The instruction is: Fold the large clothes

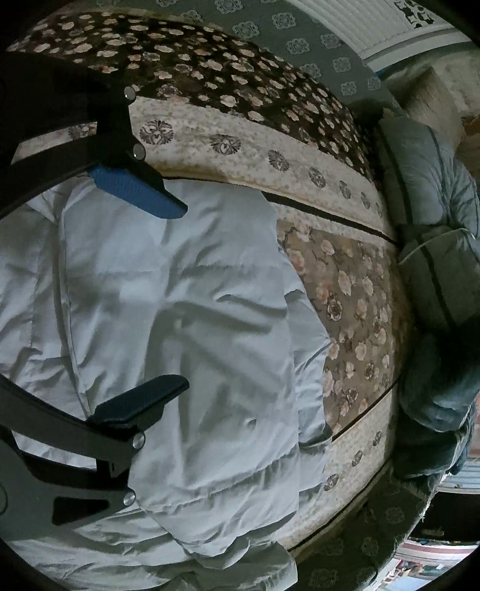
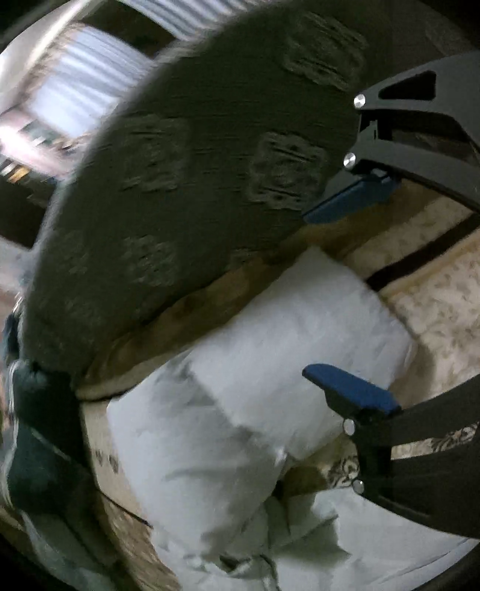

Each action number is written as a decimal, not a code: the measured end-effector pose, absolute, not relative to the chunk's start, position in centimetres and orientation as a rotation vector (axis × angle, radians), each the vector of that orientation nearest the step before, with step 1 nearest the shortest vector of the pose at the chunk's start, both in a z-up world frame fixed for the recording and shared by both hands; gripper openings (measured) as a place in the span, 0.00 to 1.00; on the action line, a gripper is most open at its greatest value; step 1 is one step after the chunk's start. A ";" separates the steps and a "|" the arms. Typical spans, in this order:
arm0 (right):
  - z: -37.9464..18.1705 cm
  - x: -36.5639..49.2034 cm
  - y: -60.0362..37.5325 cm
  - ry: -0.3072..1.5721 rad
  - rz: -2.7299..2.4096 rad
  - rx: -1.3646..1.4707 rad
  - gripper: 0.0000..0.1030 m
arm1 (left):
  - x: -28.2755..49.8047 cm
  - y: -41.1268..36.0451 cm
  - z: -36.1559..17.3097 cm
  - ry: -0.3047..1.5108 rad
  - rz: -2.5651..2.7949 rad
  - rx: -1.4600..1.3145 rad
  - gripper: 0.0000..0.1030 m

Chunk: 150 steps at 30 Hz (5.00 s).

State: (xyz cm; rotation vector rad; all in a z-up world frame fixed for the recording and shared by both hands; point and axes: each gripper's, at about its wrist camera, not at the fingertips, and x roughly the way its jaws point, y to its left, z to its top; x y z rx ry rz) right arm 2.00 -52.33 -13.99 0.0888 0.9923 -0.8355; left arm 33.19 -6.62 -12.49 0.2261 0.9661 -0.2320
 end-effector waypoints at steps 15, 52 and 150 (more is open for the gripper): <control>-21.3 2.4 -57.7 0.957 -0.676 0.595 0.85 | 33.9 -7.0 -14.0 0.980 -0.206 0.288 0.84; -9.1 29.0 -23.2 0.945 0.091 0.030 0.15 | 35.5 -1.3 -12.9 0.981 -0.192 0.171 0.87; -14.1 15.9 -38.1 0.975 -0.261 0.105 0.80 | 34.6 -19.0 -9.9 1.132 -0.462 0.118 0.81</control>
